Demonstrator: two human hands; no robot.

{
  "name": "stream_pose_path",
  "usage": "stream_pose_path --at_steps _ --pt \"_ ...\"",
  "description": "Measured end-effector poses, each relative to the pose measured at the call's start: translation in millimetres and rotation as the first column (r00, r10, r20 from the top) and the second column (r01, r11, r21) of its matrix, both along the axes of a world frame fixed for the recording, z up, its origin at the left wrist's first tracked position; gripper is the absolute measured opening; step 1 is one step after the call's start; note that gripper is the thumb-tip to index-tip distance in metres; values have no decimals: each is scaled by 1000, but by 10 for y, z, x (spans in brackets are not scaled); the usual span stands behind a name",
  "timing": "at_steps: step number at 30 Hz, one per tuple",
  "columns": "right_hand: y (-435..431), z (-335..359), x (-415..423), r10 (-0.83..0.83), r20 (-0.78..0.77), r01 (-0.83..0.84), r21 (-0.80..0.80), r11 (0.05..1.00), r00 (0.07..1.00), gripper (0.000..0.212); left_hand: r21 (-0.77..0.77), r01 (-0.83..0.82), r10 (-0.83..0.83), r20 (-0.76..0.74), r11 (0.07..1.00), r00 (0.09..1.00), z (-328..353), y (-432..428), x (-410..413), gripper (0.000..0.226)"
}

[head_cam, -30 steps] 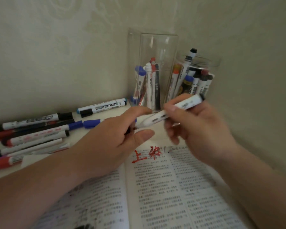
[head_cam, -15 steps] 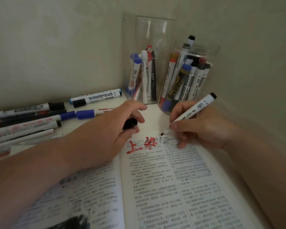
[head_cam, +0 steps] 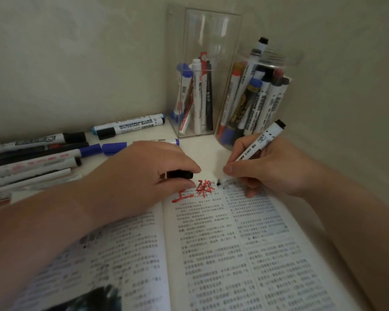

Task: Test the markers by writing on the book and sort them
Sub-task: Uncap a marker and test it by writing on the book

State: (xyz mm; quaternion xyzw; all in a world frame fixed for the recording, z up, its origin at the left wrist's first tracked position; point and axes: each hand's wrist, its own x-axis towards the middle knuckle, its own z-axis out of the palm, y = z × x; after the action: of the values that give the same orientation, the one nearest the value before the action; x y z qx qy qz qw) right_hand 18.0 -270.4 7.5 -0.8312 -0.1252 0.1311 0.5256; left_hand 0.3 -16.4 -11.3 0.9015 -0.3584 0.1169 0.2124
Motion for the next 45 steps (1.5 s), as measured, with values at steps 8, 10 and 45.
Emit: stream_pose_path --at_steps 8,10,45 --pt "-43 37 35 19 -6 -19 -8 1000 1000 25 21 -15 17 -75 1000 997 -64 7 15 28" --pt "-137 83 63 -58 44 55 77 996 997 24 4 -26 27 -66 1000 997 -77 4 13 30" --pt "-249 84 97 -76 157 71 42 997 985 24 38 14 -14 -8 999 1000 -55 -13 11 35"
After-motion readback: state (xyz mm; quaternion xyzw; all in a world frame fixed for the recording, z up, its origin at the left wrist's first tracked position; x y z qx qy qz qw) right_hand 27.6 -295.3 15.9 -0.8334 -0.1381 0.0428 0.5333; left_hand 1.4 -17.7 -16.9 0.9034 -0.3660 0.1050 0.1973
